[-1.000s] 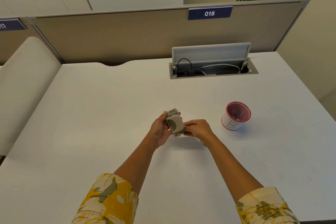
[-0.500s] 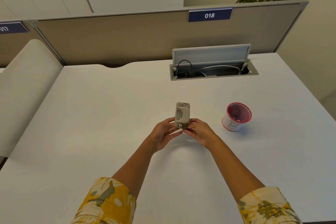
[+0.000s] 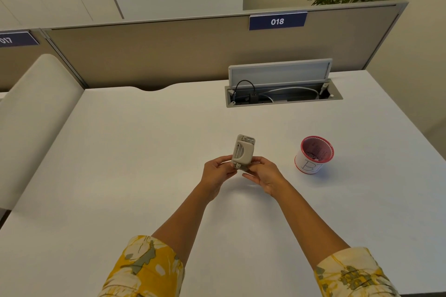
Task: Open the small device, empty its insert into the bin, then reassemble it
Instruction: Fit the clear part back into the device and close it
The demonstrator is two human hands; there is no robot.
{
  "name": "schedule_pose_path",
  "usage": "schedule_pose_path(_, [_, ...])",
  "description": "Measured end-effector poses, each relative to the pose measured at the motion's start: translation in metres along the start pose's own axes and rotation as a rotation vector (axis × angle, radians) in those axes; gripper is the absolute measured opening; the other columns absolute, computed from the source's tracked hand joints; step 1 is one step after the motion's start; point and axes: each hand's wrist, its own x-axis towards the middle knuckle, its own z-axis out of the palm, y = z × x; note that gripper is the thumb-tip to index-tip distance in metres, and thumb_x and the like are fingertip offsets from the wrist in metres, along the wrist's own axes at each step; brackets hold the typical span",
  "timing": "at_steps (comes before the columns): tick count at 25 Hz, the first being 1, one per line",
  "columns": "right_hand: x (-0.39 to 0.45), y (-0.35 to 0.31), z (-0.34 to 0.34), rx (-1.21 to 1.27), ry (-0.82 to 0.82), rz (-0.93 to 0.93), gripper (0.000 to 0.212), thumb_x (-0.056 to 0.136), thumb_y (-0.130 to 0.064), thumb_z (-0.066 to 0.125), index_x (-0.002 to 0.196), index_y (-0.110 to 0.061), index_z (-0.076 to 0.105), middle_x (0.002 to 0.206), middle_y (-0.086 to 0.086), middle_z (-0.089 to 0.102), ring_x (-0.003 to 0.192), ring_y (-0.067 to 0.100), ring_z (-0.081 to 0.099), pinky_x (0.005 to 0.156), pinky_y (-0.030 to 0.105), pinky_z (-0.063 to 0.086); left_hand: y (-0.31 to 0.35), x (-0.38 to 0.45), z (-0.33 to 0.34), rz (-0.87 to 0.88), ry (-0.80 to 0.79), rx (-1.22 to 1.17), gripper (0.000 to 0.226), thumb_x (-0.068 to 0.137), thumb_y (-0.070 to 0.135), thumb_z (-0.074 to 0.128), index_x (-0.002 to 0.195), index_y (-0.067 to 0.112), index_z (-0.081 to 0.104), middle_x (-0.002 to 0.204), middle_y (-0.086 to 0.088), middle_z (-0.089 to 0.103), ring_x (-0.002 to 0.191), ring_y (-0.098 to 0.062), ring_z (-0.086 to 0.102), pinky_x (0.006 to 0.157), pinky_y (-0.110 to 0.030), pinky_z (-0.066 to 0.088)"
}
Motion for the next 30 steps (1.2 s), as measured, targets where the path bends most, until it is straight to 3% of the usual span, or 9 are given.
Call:
schedule_pose_path(7, [0.001, 0.004, 0.002, -0.088, 0.018, -0.031, 0.031, 0.085, 0.015, 0.057, 0.098, -0.012, 0.062, 0.105, 0.017, 0.071, 0.095, 0.028, 0.071, 0.076, 0.034, 0.059, -0.003, -0.001, -0.005, -0.002, 0.013, 0.073, 0.024, 0.084, -0.002, 0.066, 0.103, 0.010, 0.075, 0.098, -0.015, 0.077, 0.094, -0.028, 0.075, 0.087, -0.032, 0.058])
schedule_pose_path(11, [-0.003, 0.002, 0.004, -0.172, -0.063, 0.024, 0.032, 0.086, 0.017, 0.052, 0.107, -0.006, 0.061, 0.109, 0.022, 0.070, 0.094, 0.029, 0.070, 0.072, 0.032, 0.060, 0.000, 0.002, -0.012, -0.106, 0.056, -0.009, 0.020, 0.088, 0.008, 0.052, 0.092, 0.004, 0.072, 0.086, -0.015, 0.073, 0.075, -0.024, 0.068, 0.072, -0.030, 0.056])
schedule_pose_path(15, [-0.006, 0.009, 0.006, -0.252, -0.116, 0.053, 0.033, 0.088, 0.015, 0.053, 0.114, -0.002, 0.060, 0.110, 0.023, 0.070, 0.099, 0.032, 0.070, 0.076, 0.035, 0.060, 0.007, 0.004, -0.010, -0.094, 0.052, 0.046, 0.023, 0.091, 0.001, 0.048, 0.090, 0.008, 0.070, 0.085, -0.010, 0.069, 0.076, -0.022, 0.065, 0.057, -0.027, 0.054])
schedule_pose_path(20, [-0.003, 0.008, 0.005, -0.298, -0.124, 0.025, 0.027, 0.091, -0.003, 0.060, 0.118, -0.004, 0.063, 0.113, 0.017, 0.070, 0.104, 0.029, 0.068, 0.089, 0.037, 0.056, 0.005, 0.004, -0.014, -0.109, 0.007, 0.041, 0.022, 0.095, 0.001, 0.050, 0.104, 0.009, 0.068, 0.093, -0.014, 0.072, 0.081, -0.025, 0.069, 0.065, -0.035, 0.058])
schedule_pose_path(23, [0.001, 0.005, 0.006, -0.293, -0.115, -0.053, 0.026, 0.096, -0.010, 0.057, 0.119, -0.004, 0.065, 0.114, 0.013, 0.070, 0.104, 0.025, 0.067, 0.090, 0.034, 0.055, 0.000, 0.004, -0.016, -0.108, -0.017, 0.030, 0.023, 0.096, 0.001, 0.049, 0.108, 0.011, 0.066, 0.094, -0.014, 0.072, 0.081, -0.025, 0.070, 0.067, -0.037, 0.059])
schedule_pose_path(30, [0.009, 0.003, 0.010, -0.369, 0.011, -0.236, 0.029, 0.085, 0.001, 0.065, 0.111, -0.009, 0.072, 0.101, 0.011, 0.075, 0.093, 0.024, 0.072, 0.084, 0.040, 0.060, 0.002, 0.004, -0.014, -0.065, -0.106, 0.112, 0.035, 0.091, 0.002, 0.054, 0.121, 0.017, 0.066, 0.095, -0.015, 0.076, 0.085, -0.026, 0.072, 0.068, -0.039, 0.059])
